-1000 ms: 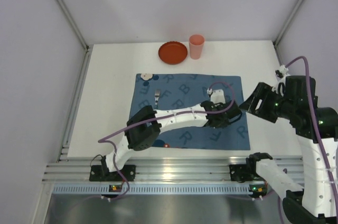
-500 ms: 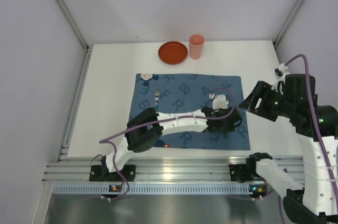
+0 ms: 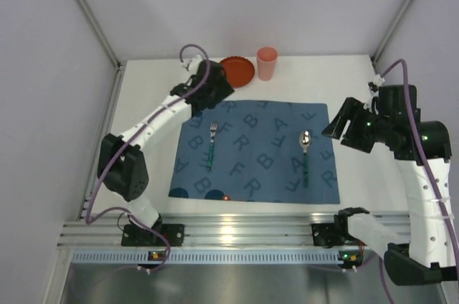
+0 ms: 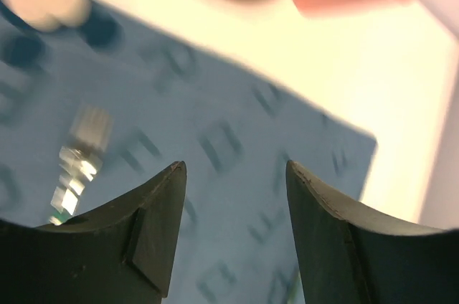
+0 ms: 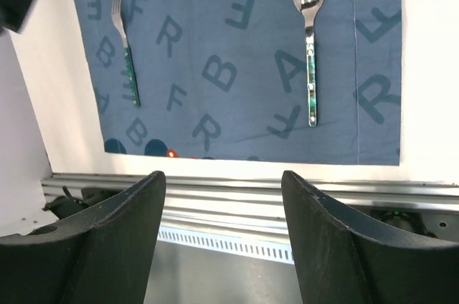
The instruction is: Set the dinner table for one person
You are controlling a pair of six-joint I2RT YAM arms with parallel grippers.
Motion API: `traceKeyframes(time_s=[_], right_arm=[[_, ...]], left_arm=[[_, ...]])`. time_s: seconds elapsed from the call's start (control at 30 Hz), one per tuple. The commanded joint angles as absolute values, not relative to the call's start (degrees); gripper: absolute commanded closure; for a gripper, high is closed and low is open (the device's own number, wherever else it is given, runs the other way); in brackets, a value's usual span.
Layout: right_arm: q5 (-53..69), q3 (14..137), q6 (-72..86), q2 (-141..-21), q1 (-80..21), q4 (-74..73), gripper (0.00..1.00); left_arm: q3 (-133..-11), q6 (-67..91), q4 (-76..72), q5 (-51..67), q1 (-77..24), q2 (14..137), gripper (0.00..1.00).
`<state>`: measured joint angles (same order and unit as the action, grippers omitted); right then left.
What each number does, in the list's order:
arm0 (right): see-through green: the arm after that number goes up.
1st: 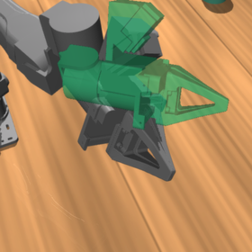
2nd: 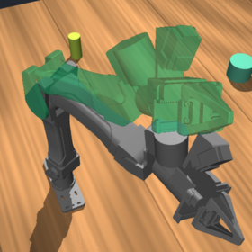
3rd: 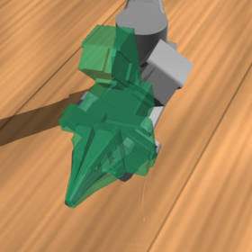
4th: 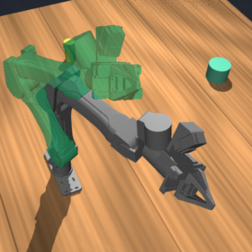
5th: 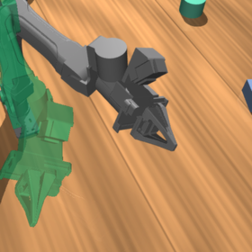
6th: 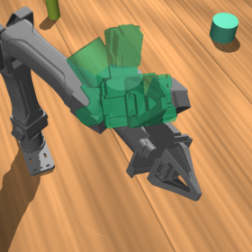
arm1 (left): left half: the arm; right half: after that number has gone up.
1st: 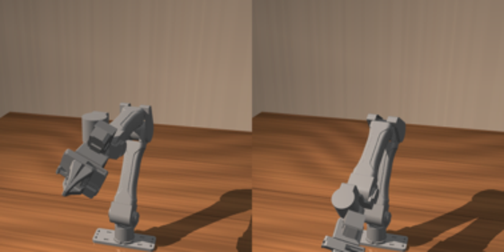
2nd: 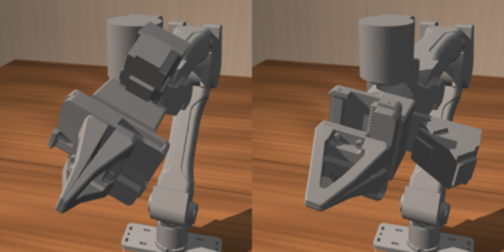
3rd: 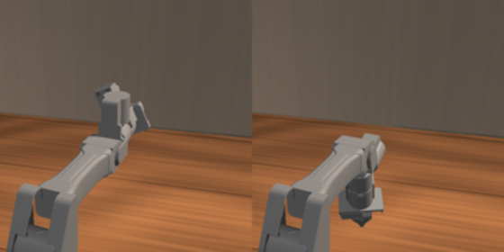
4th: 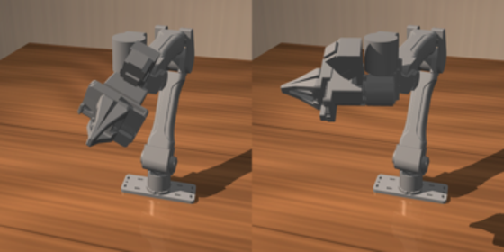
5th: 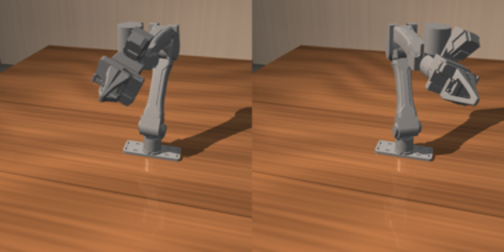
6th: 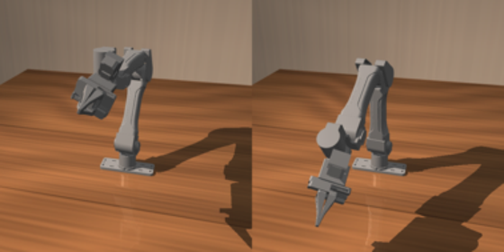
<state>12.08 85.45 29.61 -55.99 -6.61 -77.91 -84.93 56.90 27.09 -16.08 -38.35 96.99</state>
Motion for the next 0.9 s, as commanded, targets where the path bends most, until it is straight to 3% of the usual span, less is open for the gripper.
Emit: traceKeyframes(time_s=[0.0, 0.23, 0.57, 0.87], right_arm=[[10.6, 84.1, 32.0, -58.7, -6.9, -73.0, 0.33], [7.5, 81.2, 34.5, -65.0, -6.6, -67.1, 0.33], [4.4, 82.4, 35.5, -74.4, -4.7, -65.8, 0.35], [3.3, 85.7, 33.6, -83.9, -3.3, -60.8, 0.35]], left_arm=[[-86.5, 48.7, 22.2, -7.5, -28.0, 100.6, 0.38], [-102.5, 45.0, 16.2, 4.4, -15.0, 119.3, 0.42], [-133.3, 49.9, 19.6, 9.6, -12.7, 148.7, 0.45], [-137.5, 49.5, 21.3, 9.3, -12.7, 154.9, 0.58]])
